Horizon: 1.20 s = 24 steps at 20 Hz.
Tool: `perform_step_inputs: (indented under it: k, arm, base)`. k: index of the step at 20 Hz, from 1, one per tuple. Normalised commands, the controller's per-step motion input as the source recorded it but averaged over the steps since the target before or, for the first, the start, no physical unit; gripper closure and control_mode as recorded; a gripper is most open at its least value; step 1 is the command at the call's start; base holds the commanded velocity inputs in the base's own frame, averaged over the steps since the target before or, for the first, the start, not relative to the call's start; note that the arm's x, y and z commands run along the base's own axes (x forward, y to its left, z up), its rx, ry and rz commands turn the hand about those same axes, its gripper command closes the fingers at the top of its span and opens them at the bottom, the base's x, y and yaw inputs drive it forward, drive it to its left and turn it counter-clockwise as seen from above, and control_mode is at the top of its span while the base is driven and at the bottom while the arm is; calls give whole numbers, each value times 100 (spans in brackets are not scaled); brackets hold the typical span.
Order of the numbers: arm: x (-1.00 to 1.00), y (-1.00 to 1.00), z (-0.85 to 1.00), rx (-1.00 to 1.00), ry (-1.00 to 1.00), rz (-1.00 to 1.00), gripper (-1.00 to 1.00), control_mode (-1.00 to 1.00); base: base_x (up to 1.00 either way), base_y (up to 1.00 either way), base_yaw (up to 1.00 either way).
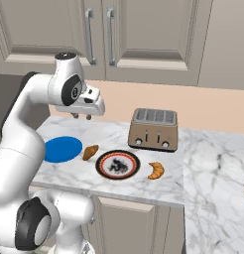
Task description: Place the pastries on the plates.
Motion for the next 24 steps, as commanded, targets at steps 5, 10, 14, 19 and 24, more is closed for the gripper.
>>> perform_step_inputs:
  k: [5, 10, 14, 19, 24]
  arm:
    - [-23, -17, -30, -3, 0, 0, -100, -100]
    - [-37, -26, -42, -4, 0, 0, -100, -100]
    - [-9, -26, -32, -6, 5, 0, -100, -100]
    - [0, -46, -25, -1, 1, 0, -100, -100]
    - [0, -53, -27, 0, 0, 0, -100, -100]
  base:
    - [0, 0, 0]
    - [0, 0, 0]
    - [0, 0, 0]
    - [0, 0, 0]
    - [0, 0, 0]
